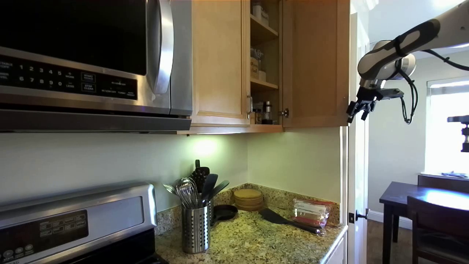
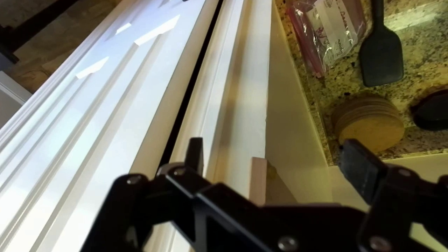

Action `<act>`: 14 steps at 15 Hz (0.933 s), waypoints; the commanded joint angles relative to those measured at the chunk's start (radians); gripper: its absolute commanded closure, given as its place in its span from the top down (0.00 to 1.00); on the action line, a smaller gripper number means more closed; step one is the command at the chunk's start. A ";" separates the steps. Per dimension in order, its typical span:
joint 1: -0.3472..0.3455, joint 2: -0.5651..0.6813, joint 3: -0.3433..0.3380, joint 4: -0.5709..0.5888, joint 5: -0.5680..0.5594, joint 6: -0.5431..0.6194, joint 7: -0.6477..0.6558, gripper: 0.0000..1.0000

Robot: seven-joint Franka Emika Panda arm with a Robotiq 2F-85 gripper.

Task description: Pick up the container from the counter and place it on the bottom shelf of the open upper cabinet, close the doors of the open cabinet

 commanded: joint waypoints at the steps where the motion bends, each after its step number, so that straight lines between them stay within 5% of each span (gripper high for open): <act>1: 0.025 0.050 -0.042 0.015 0.113 0.082 -0.093 1.00; 9: 0.038 0.114 -0.032 0.037 0.312 0.136 -0.227 1.00; 14: 0.053 0.089 0.003 0.040 0.315 0.126 -0.237 1.00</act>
